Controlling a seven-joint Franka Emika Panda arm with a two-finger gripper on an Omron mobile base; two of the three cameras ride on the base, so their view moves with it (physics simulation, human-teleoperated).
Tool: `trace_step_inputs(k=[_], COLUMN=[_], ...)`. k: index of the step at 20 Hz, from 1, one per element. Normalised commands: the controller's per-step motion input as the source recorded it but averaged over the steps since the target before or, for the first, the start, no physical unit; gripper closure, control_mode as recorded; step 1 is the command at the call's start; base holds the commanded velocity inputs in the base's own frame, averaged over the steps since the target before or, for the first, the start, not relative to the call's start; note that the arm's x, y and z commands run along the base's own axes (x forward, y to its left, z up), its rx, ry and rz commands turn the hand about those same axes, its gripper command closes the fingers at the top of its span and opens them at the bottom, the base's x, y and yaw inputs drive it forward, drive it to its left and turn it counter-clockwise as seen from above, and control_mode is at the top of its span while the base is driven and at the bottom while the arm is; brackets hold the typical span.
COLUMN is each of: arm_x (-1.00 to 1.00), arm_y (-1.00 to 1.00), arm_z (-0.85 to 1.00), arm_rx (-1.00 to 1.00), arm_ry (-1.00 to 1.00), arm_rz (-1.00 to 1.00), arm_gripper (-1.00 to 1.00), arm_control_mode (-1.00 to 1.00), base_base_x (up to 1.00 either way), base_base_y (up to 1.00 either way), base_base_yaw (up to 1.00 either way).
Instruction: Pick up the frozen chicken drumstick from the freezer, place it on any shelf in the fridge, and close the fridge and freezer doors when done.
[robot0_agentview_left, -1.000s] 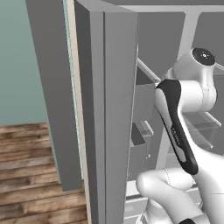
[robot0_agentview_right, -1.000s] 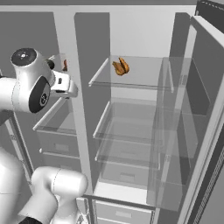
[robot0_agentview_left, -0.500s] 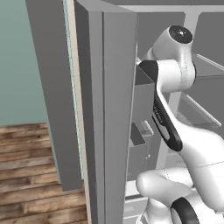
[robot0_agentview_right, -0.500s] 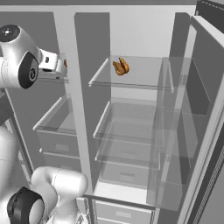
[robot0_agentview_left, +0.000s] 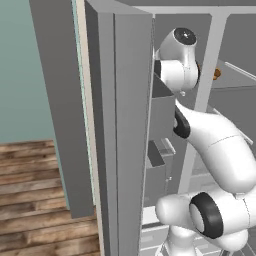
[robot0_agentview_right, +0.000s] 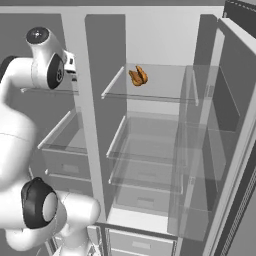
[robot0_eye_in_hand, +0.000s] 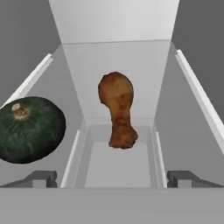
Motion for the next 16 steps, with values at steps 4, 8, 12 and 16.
trace_step_inputs(k=[4, 8, 12, 16], arm_x=[0.98, 0.94, 0.71, 0.27], arm_y=[0.01, 0.00, 0.00, -0.16], arm_z=[-0.06, -0.26, -0.36, -0.48], arm_rx=[-0.01, -0.05, -0.06, -0.02], arm_ry=[0.03, 0.06, 0.09, 0.06], arm_rz=[0.00, 0.00, 0.00, 0.02], arm_gripper=[-1.00, -1.00, -1.00, -1.00], arm_control_mode=[-1.00, -1.00, -1.00, -1.00], base_base_x=[0.00, 0.00, 0.00, 0.00], base_base_y=[0.00, 0.00, 0.00, 0.00], base_base_yaw=[0.00, 0.00, 0.00, 0.00])
